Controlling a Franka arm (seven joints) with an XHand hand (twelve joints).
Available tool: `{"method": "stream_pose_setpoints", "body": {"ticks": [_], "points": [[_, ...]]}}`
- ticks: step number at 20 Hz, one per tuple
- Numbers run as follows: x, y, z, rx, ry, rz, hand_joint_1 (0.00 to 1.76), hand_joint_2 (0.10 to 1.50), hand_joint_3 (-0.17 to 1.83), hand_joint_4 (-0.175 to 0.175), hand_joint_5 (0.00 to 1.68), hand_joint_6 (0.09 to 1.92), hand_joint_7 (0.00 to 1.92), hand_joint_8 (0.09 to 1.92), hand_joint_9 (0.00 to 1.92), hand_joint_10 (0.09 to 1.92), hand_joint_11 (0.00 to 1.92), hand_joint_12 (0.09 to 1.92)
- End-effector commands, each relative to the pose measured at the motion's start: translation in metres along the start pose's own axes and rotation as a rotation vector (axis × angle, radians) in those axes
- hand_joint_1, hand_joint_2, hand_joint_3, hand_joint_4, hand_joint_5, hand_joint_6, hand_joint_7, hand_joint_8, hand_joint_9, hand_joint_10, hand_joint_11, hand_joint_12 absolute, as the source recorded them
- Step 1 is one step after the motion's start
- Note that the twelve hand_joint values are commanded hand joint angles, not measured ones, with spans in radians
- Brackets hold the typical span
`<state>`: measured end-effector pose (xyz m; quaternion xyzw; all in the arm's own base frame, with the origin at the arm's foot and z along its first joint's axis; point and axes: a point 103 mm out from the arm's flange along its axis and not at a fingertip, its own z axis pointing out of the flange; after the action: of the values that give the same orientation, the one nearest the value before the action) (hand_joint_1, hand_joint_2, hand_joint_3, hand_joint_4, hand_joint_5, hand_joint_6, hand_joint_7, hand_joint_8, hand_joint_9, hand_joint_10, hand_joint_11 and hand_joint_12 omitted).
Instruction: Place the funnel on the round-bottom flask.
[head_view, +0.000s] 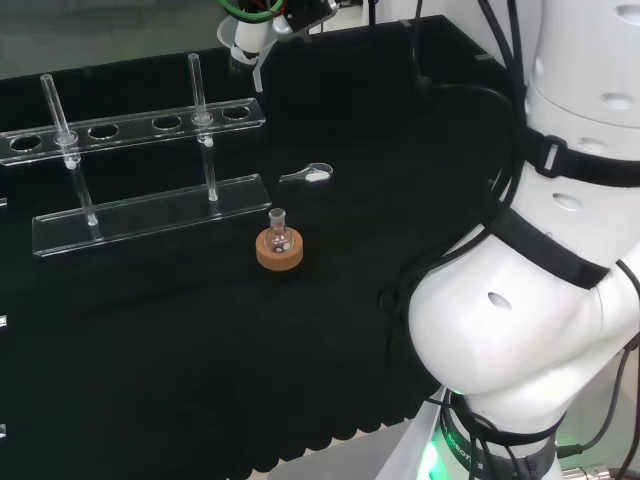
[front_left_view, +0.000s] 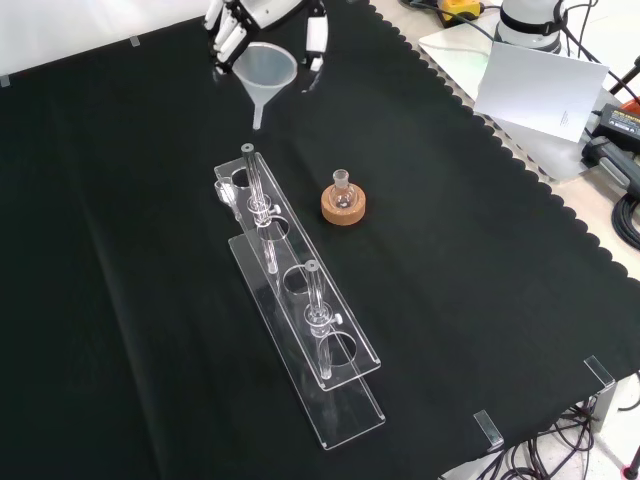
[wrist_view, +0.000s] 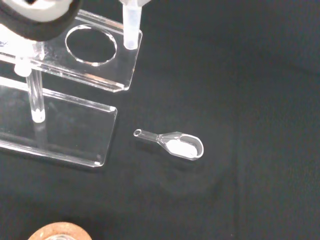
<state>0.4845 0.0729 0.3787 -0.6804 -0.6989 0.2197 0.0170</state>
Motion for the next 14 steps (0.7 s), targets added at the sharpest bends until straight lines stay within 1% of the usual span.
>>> {"method": "stream_pose_setpoints", "body": {"ticks": [1,7,9,14], "points": [[-0.006,-0.044,0.008,0.013,-0.004,0.05,0.82,0.71,0.53,-0.012,0.63,0.74,0.66,0.75,0.97,0.52,0.63,1.21],[-0.006,-0.07,0.024,0.035,0.006,0.066,0.82,0.71,0.53,-0.01,0.64,0.75,0.67,0.75,0.98,0.52,0.63,1.21],[-0.003,-0.077,0.032,0.041,0.0,0.065,0.82,0.71,0.53,-0.011,0.64,0.75,0.67,0.75,0.98,0.52,0.64,1.21],[0.003,-0.087,0.051,0.059,0.022,0.059,0.82,0.71,0.53,-0.011,0.65,0.75,0.67,0.75,0.98,0.51,0.64,1.2]]}}
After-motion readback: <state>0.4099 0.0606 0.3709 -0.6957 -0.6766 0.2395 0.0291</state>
